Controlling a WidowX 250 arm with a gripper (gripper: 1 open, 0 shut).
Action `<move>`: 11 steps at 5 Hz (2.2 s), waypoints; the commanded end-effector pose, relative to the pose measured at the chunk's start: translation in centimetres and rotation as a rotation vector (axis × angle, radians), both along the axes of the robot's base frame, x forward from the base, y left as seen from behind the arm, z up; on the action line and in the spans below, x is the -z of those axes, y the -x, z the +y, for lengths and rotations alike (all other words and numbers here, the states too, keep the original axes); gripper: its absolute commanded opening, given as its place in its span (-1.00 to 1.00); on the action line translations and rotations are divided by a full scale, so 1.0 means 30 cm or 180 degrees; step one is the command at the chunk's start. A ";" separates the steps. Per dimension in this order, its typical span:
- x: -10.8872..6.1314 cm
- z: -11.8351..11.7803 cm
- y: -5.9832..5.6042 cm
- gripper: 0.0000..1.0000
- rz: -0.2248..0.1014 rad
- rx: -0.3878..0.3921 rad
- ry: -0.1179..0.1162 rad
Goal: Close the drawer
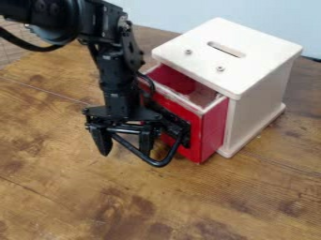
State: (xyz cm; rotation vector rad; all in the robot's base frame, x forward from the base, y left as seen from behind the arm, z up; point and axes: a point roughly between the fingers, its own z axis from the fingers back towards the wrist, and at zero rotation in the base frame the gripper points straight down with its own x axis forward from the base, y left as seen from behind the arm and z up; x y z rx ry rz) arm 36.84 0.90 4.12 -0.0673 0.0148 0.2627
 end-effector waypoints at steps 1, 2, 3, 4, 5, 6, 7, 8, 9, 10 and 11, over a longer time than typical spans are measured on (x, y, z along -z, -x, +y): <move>-0.118 -0.035 -0.035 1.00 -0.0291 0.0036 -0.0014; -0.125 -0.032 -0.046 1.00 -0.0289 -0.0027 -0.0012; -0.128 -0.024 -0.048 1.00 -0.0293 0.0101 0.0000; -0.131 -0.015 -0.050 1.00 -0.0283 0.0241 0.0010; -0.113 -0.035 -0.049 1.00 -0.0271 0.0278 0.0017; -0.108 -0.097 -0.042 1.00 -0.0285 0.0238 0.0020; -0.103 -0.159 -0.030 1.00 -0.0299 0.0199 0.0023; -0.099 -0.221 -0.019 1.00 -0.0317 0.0161 0.0028; -0.100 -0.187 -0.013 1.00 -0.0335 0.0131 0.0035; -0.107 -0.151 -0.015 1.00 -0.0359 0.0092 0.0041; -0.119 -0.136 -0.023 1.00 -0.0386 0.0094 0.0051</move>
